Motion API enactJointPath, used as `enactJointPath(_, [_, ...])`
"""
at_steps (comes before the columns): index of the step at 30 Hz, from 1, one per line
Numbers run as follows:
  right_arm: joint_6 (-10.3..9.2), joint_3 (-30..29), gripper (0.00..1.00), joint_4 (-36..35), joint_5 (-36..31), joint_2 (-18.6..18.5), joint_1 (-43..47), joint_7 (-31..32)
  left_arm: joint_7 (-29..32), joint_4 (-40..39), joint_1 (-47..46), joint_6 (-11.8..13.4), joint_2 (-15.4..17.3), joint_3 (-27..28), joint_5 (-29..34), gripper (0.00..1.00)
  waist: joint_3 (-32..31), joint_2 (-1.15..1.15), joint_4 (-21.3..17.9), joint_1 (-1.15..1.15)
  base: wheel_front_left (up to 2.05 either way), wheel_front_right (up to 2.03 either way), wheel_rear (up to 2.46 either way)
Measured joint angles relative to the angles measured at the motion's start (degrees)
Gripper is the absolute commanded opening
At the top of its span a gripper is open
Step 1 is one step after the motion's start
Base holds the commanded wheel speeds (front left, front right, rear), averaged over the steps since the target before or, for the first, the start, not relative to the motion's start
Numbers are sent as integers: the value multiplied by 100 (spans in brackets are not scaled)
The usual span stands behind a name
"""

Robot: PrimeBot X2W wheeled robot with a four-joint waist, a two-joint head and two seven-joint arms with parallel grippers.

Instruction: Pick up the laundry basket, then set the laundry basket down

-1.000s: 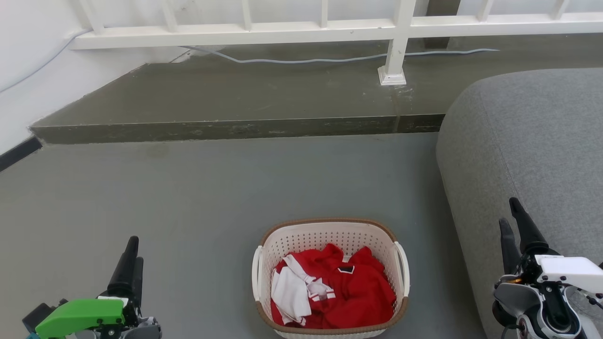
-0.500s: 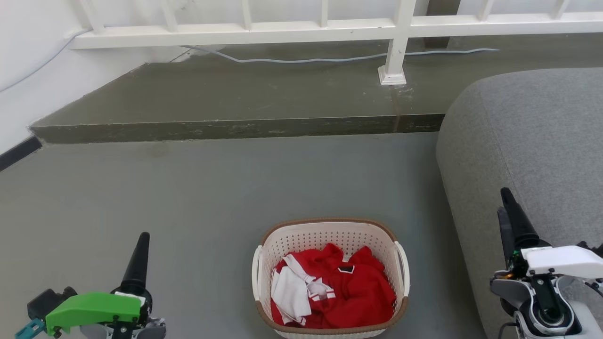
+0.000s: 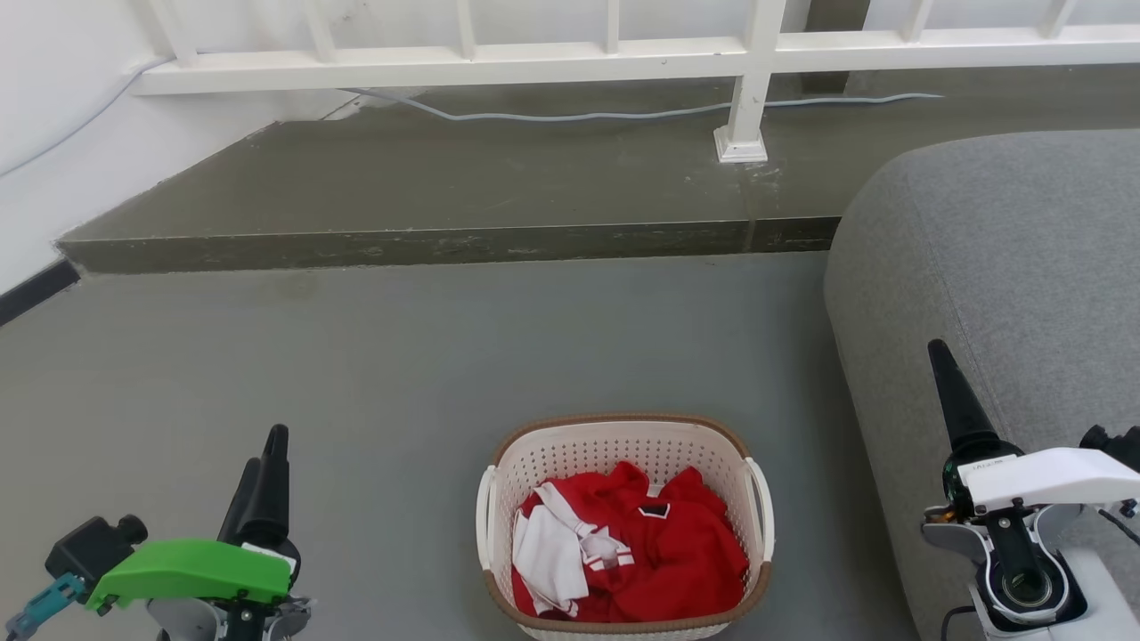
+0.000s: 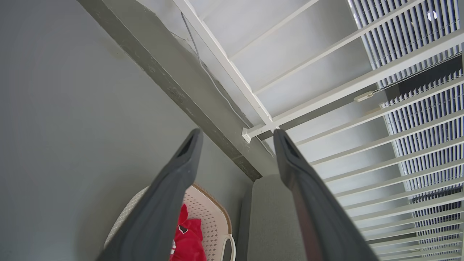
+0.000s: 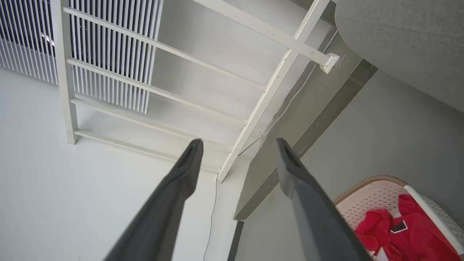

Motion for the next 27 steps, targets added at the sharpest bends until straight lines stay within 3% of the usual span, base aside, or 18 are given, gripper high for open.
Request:
enactJointPath(13, [2,147,100,-167,-1470,-146,-90,-279,-257,-158,0,77,-20,-132,1369,100,7,0,2,0,0,0,0])
enactJointPath(27, [3,213,100,-226,-2655,-100,-91,-534,-516,-334,0,96,-74,-224,2418,100,35,0,-1,0,0,0,0])
